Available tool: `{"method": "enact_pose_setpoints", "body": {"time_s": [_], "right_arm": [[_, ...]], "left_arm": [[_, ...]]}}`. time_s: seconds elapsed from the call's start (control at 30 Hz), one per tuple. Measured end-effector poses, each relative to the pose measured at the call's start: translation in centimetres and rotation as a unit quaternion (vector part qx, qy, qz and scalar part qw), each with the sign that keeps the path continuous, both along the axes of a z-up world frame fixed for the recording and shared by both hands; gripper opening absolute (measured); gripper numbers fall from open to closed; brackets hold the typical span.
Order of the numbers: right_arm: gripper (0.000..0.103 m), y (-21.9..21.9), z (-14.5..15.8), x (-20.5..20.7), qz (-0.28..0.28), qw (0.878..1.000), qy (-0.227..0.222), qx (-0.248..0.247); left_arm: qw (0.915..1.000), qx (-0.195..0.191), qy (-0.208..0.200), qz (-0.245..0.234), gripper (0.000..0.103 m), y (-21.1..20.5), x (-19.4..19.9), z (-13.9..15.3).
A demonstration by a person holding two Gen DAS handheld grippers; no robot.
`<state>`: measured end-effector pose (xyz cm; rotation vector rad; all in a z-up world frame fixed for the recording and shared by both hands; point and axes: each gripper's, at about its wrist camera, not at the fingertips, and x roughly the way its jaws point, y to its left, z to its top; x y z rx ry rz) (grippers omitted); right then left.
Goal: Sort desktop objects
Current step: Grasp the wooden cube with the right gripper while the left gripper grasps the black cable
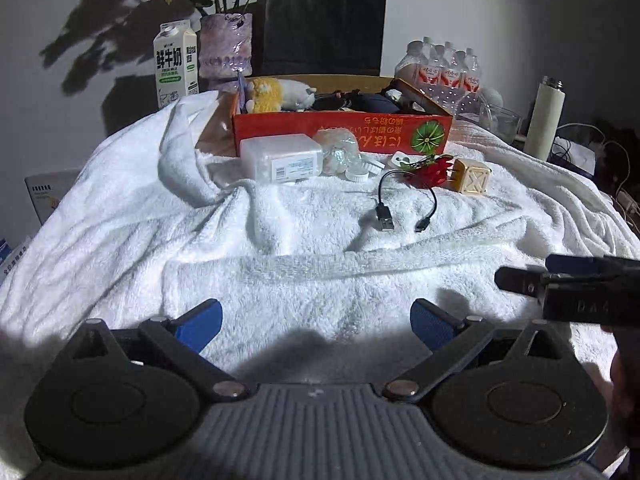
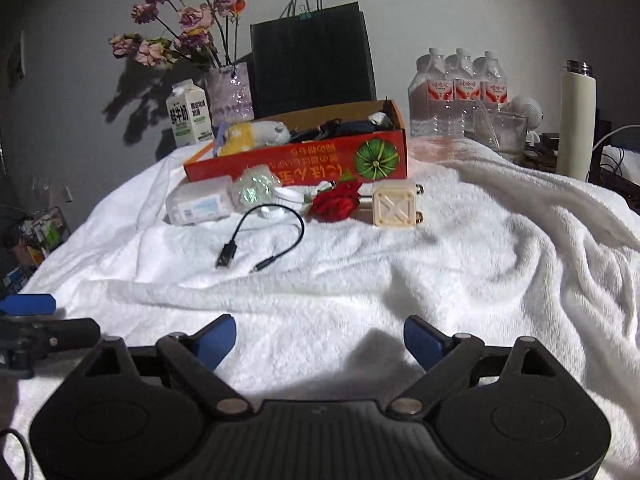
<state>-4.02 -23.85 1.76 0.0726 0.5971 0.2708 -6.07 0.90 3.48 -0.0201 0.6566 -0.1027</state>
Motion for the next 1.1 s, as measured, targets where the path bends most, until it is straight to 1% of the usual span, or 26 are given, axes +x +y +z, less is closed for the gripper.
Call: {"method": "enact_pose_setpoints", "body": {"time_s": [0.07,0.13,0.2,0.27,0.37,0.43,0.47,0.53,0.57,0.63,0.67,0.73,0.77,0.83,0.87,0.9,0.97,1.03,1.1], "right_arm": [[0.091,0.5,-0.5,0.1,0.01,1.0,0.006,-0.009],[0.091,0.9,-0.3,-0.2,0.013,1.0,-0.003,-0.022],[0.09,0.8,0.1,-0.4,0.027,0.999,-0.014,-0.018],[0.09,0.4,0.9,-0.1,0.035,0.999,-0.018,-0.015],[0.09,-0.4,2.4,1.8,0.026,0.999,-0.04,-0.015],[0.09,-0.7,3.0,3.9,0.014,0.998,-0.048,-0.029],[0.089,-0.8,3.2,5.1,0.006,0.998,-0.051,-0.036],[0.088,-0.9,3.2,7.7,-0.002,0.998,-0.054,-0.039],[0.086,-0.9,3.1,9.1,-0.005,0.998,-0.049,-0.04],[0.08,-1.1,2.7,11.7,-0.013,0.999,-0.035,-0.034],[0.076,-1.3,2.4,12.8,-0.025,0.999,-0.028,-0.03],[0.07,-1.7,1.5,14.7,-0.049,0.998,-0.008,-0.029],[0.066,-1.8,1.1,15.3,-0.054,0.998,-0.001,-0.027],[0.063,-1.7,0.4,15.7,-0.054,0.998,0.0,-0.024],[0.057,-1.5,0.1,15.8,-0.054,0.998,-0.004,-0.028],[0.04,-1.3,-0.1,15.9,-0.057,0.998,-0.008,-0.036],[0.04,-1.0,-0.2,15.9,-0.056,0.997,-0.008,-0.052],[0.04,-1.1,0.1,15.3,-0.053,0.998,-0.013,-0.044],[0.04,-1.3,0.4,14.7,-0.061,0.997,-0.022,-0.044]], "left_arm": [[1.0,0.002,0.008,0.004,0.103,0.0,0.8,-0.2],[0.9998,0.002,0.016,0.007,0.102,-0.2,1.8,-0.2],[0.9999,-0.011,0.003,-0.002,0.102,-0.7,2.6,0.2],[0.9996,-0.023,0.0,-0.018,0.102,-1.4,4.2,0.7],[0.9993,-0.019,-0.013,-0.031,0.1,-2.5,7.2,1.2],[0.9991,-0.01,-0.018,-0.038,0.088,-3.4,9.6,1.5],[0.9987,-0.008,-0.021,-0.045,0.085,-3.8,10.6,1.5],[0.9977,-0.014,-0.02,-0.064,0.074,-4.4,12.7,1.4],[0.9972,-0.021,-0.011,-0.071,0.071,-4.7,13.7,1.2],[0.9958,-0.036,0.005,-0.085,0.058,-5.2,15.2,0.5],[0.9952,-0.039,0.012,-0.088,0.053,-5.4,15.9,0.2],[0.9945,-0.043,0.027,-0.091,0.025,-5.5,16.8,-0.4],[0.9938,-0.05,0.033,-0.094,0.021,-5.4,17.0,-0.8],[0.9923,-0.074,0.037,-0.093,0.008,-5.0,17.1,-1.4],[0.9918,-0.083,0.038,-0.089,0.006,-4.8,17.2,-1.5],[0.9919,-0.087,0.038,-0.084,0.006,-4.7,17.2,-1.4],[0.9926,-0.089,0.03,-0.076,0.005,-4.4,16.6,-0.8],[0.9934,-0.09,0.012,-0.071,0.004,-4.2,15.6,0.2],[0.9935,-0.093,0.002,-0.065,0.004,-4.0,14.3,1.2]]}}
